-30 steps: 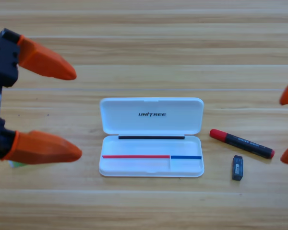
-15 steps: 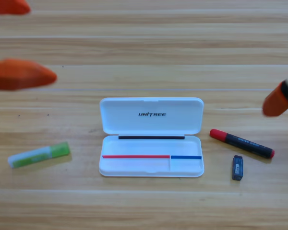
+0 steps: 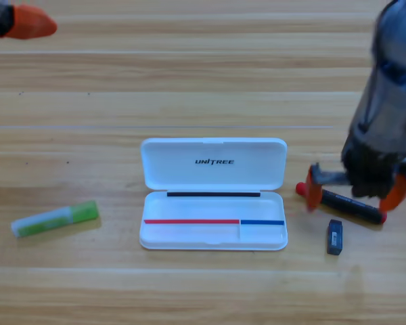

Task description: Clean up eraser and pencils

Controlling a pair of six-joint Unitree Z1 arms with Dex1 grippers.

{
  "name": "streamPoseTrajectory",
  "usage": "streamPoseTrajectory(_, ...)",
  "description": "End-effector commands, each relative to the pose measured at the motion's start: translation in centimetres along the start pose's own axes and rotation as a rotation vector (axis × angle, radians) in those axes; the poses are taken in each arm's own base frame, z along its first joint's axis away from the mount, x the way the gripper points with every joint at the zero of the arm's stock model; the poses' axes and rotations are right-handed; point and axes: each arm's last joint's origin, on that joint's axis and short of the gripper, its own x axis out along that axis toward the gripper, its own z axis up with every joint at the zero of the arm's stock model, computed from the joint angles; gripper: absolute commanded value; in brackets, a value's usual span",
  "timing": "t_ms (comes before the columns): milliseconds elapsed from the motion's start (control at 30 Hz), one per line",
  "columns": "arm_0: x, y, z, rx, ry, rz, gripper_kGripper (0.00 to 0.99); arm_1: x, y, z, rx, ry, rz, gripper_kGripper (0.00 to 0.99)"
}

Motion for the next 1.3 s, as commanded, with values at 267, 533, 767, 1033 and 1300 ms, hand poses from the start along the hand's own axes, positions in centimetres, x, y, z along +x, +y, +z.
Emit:
streamPoseTrajectory(267, 11.9, 0.5, -8.0, 0.180, 0.415, -0.270, 0.948, 7.3, 0.9, 1.4, 0.102, 0.152, -0.115, 0.922)
streamPoseTrajectory(533, 11.1, -1.1, -10.7, 0.238, 0.419, -0.353, 0.927, 8.5, 0.9, 1.3, 0.114, 0.168, -0.126, 0.838)
streamPoseTrajectory(767, 11.8, -1.8, -10.3, 0.240, 0.438, -0.431, 0.919, 9.6, 0.6, 1.1, 0.114, 0.183, -0.118, 0.804)
streamPoseTrajectory(1033, 15.2, -3.3, -9.8, 0.180, 0.447, -0.551, 0.919, 10.3, 0.5, 1.3, 0.112, 0.158, -0.096, 0.336)
streamPoseTrajectory(1300, 17.4, -4.8, -9.8, 0.167, 0.458, -0.566, 0.917, 10.4, 0.1, 1.3, 0.108, 0.141, -0.115, 0.186)
